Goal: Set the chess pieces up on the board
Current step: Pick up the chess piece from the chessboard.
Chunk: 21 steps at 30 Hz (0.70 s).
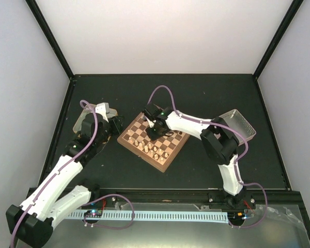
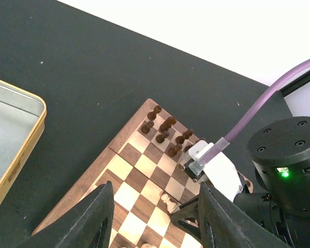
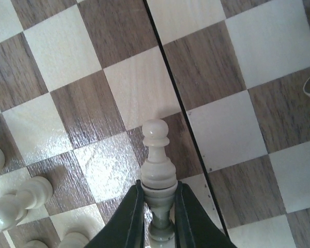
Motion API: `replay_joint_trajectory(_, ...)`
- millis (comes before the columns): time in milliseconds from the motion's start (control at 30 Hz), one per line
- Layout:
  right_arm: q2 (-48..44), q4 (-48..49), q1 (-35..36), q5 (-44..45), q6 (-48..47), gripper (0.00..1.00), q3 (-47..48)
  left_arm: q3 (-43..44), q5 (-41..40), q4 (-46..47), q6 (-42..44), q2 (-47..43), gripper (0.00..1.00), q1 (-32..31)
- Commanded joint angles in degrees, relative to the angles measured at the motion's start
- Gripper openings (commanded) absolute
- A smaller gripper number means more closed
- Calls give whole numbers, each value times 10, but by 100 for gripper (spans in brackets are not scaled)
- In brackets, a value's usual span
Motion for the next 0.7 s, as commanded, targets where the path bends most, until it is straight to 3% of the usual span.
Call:
replay_joint_trajectory(0,-17,15,4,12,-13,10,-37,-4,23,0,-9,-16,47,4)
replay_joint_trajectory(333,-114,200,3,23,-17,6,-152,-35,125,61,-56,0,50,4)
replay_joint_trajectory(667,-241,449,2,-9,-76,6,-312,40,300,104,-82,151,52,7)
